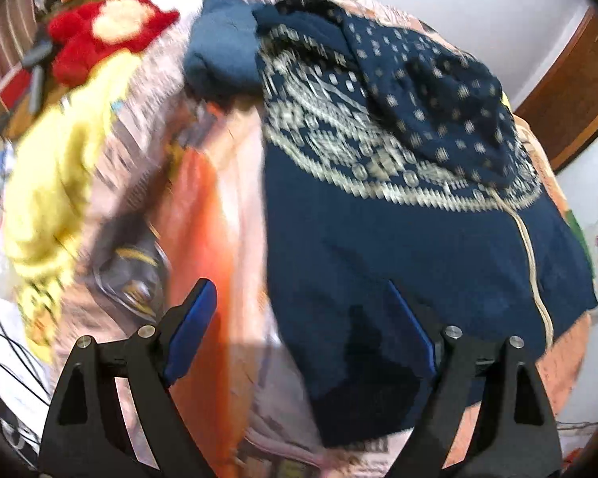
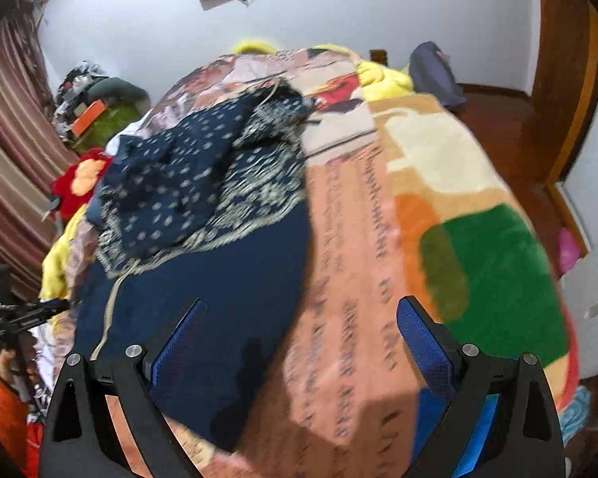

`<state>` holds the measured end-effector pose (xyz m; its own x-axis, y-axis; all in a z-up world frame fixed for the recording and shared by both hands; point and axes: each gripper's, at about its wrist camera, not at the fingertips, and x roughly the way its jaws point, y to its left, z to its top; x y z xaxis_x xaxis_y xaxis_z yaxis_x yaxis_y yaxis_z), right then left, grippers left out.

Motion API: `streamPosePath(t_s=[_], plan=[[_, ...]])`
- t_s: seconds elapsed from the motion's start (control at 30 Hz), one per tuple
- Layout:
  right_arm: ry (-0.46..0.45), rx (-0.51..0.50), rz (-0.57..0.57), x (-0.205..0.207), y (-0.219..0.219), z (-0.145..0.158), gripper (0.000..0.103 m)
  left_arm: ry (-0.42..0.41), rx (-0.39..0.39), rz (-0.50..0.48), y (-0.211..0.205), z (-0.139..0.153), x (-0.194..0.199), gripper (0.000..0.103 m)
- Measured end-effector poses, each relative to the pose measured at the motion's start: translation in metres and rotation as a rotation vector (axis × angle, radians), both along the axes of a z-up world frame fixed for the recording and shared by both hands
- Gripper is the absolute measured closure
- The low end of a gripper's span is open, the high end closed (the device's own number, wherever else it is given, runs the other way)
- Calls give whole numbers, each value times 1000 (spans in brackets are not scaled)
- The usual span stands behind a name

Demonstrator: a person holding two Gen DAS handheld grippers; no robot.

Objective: Fold large clothes

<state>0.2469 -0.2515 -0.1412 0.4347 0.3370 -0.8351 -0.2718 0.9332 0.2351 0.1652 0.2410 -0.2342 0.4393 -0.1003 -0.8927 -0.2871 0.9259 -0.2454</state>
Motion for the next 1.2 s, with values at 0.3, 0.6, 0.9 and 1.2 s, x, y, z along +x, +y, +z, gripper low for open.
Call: streamPosePath(t_s=[0.3, 0.6, 0.9, 1.2], plan=[[108, 40, 94, -31, 27, -35, 16, 56, -352, 68, 0, -44, -23, 17], [129, 104, 132, -31, 46, -45, 72, -17, -392, -7, -22, -32, -26, 54], [41, 137, 209, -9, 66, -12, 95, -137, -137, -57, -26, 23, -4, 93], [-121, 158, 212, 55, 85, 46, 96, -404, 32, -94, -13, 124, 54, 94]])
